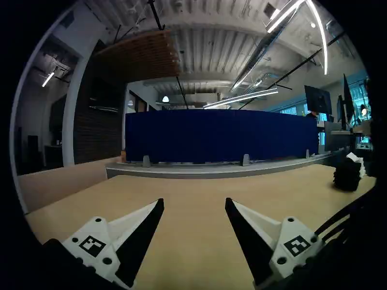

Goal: Fold towel

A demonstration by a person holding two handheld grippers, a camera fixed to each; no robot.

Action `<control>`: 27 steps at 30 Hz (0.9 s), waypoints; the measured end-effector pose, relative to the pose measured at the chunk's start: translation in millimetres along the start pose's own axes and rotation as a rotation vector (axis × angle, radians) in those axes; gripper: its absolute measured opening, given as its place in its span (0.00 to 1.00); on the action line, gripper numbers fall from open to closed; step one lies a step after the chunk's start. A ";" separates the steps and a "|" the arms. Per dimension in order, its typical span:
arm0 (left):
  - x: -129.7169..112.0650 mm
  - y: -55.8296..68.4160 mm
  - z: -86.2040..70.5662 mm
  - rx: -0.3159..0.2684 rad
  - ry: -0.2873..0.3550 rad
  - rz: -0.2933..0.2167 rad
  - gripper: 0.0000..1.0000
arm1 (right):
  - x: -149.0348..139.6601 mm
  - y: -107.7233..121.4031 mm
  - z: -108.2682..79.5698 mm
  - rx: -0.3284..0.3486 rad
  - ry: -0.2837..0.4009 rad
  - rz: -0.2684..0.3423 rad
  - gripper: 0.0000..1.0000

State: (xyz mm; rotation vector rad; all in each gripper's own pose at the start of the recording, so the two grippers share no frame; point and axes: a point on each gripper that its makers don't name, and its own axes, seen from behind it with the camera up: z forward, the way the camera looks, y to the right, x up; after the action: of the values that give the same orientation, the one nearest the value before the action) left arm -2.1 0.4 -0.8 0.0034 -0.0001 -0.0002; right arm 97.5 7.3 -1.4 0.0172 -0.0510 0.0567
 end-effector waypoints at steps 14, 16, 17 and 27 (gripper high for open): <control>-0.1 0.0 0.5 0.000 0.000 0.000 0.94 | -81.6 15.3 10.7 -0.039 0.020 -0.009 1.00; 0.1 0.2 0.8 0.000 0.000 0.000 0.94 | -84.0 17.3 10.9 -0.045 0.026 -0.008 1.00; 0.2 0.3 1.1 0.000 0.000 0.000 0.94 | -84.5 18.2 11.0 -0.048 0.030 -0.007 1.00; 0.2 0.0 1.2 0.000 0.000 0.000 0.94 | -86.9 20.2 13.8 -0.069 0.042 0.012 1.00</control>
State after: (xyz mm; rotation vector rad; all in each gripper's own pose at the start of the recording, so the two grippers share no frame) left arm -1.9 0.4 0.5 0.0035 -0.0002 -0.0003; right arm 9.0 22.3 8.2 -0.0529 -0.0106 0.0673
